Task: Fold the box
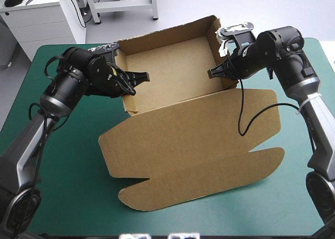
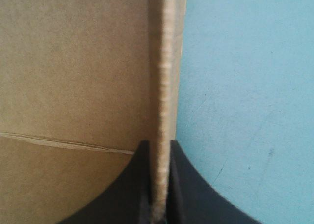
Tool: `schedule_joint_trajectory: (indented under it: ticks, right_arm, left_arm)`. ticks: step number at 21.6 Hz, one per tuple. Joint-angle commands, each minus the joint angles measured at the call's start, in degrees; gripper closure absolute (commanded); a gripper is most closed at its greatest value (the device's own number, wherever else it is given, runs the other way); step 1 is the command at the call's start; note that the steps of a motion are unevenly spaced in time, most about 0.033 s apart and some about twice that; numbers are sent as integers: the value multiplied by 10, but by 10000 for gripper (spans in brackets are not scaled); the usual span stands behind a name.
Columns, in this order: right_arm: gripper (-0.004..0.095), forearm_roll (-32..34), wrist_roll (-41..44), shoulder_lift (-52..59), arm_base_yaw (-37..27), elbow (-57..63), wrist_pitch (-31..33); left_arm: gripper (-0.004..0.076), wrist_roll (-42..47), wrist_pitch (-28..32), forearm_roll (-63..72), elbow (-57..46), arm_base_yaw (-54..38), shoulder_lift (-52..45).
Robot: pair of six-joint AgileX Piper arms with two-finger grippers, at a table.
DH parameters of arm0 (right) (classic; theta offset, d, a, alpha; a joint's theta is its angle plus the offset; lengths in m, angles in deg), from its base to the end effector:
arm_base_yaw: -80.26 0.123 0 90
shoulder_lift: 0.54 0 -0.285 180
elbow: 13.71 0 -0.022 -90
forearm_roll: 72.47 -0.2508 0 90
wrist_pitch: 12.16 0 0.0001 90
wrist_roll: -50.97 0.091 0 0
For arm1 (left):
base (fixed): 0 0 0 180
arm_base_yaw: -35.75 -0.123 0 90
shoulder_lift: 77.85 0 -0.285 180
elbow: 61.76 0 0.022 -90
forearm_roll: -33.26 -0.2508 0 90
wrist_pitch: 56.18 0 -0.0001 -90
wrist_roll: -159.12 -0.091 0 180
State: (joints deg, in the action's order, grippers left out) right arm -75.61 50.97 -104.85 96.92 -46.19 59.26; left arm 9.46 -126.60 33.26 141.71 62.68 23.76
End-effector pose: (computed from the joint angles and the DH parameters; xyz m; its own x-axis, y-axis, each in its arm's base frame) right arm 0.3399 0.1066 0.4254 -0.7728 -0.2130 -0.5979 -0.3026 0.9517 0.0520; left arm 0.3082 -0.1566 0.3976 -0.8853 -0.1169 -0.4502 0.0066 0.9646 -0.2635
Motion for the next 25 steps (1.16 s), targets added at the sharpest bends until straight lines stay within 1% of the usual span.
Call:
schedule_joint_trajectory:
  ticks: [1, 5, 11, 14, 17, 21, 24, 25]
  right_arm:
    - [924, 8, 16, -1, 0, -17, 3]
    - [924, 6, 34, -64, 0, -17, 3]
    - [924, 3, 35, -144, 0, -17, 3]
    - [924, 9, 35, -173, 0, -17, 3]
    - [924, 12, 35, -185, 0, -17, 3]
    - [924, 39, 43, -188, 0, -17, 3]
    - [923, 40, 45, -188, 0, -17, 3]
    - [908, 39, 45, -188, 0, -17, 3]
  left_arm:
    - [732, -46, -34, 0, 82, 3, 27]
    - [732, -46, -33, 0, 121, 3, 99]
    - [732, -55, -33, -3, 121, 3, 172]
    - [732, -86, -33, -13, 121, 3, 204]
    - [732, -87, -33, -36, 122, 3, 222]
    - [732, -87, -33, -46, 121, 3, 232]
    - [732, -87, -33, -50, 121, 3, 233]
    - [732, -87, -33, -55, 121, 3, 233]
